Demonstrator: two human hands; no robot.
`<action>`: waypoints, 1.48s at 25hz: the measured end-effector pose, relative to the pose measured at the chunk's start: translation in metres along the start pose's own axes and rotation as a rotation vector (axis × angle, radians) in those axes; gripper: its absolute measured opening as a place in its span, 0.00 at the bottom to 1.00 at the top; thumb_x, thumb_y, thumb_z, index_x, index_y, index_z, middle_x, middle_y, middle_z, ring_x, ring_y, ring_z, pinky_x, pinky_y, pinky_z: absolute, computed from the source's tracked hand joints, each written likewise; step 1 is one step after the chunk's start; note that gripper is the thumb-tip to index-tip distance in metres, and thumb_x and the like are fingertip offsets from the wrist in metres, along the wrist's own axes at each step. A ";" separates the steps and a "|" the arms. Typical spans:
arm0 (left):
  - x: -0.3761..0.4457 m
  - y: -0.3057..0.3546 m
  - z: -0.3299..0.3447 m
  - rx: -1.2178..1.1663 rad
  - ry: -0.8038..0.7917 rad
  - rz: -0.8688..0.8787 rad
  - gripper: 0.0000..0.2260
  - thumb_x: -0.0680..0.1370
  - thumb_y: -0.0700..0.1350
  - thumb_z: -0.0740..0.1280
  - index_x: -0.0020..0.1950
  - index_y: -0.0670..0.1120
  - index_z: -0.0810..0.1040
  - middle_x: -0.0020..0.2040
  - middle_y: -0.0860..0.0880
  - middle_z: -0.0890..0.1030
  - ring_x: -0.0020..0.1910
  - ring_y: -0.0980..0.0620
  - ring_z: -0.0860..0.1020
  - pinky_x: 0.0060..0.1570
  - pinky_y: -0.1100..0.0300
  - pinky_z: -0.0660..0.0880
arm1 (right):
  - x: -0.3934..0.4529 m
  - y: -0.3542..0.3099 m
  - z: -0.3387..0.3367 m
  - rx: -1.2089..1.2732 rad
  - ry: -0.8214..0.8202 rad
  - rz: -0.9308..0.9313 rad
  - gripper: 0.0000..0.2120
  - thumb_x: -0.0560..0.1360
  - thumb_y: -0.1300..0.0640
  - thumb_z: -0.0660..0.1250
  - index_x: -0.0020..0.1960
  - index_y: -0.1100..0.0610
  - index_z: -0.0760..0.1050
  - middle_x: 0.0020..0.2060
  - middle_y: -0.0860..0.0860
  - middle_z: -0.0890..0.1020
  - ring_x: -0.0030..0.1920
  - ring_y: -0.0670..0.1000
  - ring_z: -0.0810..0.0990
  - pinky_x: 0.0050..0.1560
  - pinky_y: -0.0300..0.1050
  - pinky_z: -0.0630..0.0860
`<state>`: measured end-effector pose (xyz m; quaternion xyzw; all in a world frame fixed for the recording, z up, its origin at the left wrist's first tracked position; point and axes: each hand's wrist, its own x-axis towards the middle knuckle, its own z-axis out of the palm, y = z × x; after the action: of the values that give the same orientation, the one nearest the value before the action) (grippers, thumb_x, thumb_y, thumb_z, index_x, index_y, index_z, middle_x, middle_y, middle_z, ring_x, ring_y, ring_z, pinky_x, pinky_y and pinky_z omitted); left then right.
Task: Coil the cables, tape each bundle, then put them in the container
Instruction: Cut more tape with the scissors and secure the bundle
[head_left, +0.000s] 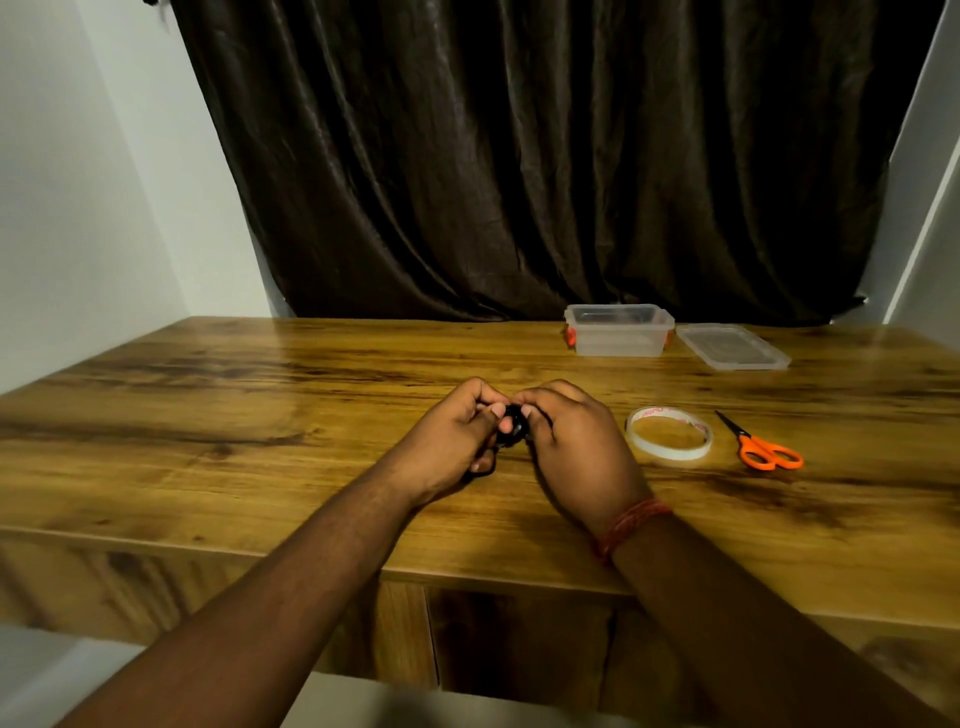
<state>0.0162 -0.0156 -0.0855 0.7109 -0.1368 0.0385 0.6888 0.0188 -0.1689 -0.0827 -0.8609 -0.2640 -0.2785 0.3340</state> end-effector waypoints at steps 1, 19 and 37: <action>0.000 0.000 0.000 -0.002 -0.002 0.000 0.07 0.85 0.37 0.55 0.49 0.41 0.69 0.35 0.49 0.75 0.23 0.59 0.64 0.23 0.64 0.60 | 0.000 0.000 0.000 0.004 -0.007 0.002 0.12 0.81 0.60 0.60 0.58 0.55 0.80 0.51 0.51 0.80 0.51 0.49 0.77 0.51 0.37 0.70; 0.000 0.004 -0.003 -0.062 0.009 -0.048 0.06 0.84 0.37 0.55 0.50 0.41 0.70 0.33 0.49 0.75 0.24 0.58 0.64 0.23 0.64 0.60 | -0.001 -0.001 -0.002 -0.037 -0.102 -0.022 0.12 0.79 0.58 0.62 0.61 0.53 0.77 0.53 0.50 0.80 0.54 0.50 0.76 0.56 0.43 0.73; -0.004 0.012 -0.010 -0.268 -0.093 -0.105 0.07 0.79 0.37 0.64 0.44 0.45 0.69 0.32 0.49 0.73 0.23 0.60 0.63 0.19 0.69 0.56 | -0.004 0.000 -0.006 0.111 -0.101 -0.056 0.16 0.73 0.63 0.70 0.57 0.50 0.74 0.49 0.40 0.74 0.54 0.47 0.74 0.50 0.38 0.66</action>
<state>0.0107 -0.0053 -0.0749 0.6196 -0.1351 -0.0490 0.7716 0.0146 -0.1744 -0.0818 -0.8463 -0.3193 -0.2290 0.3596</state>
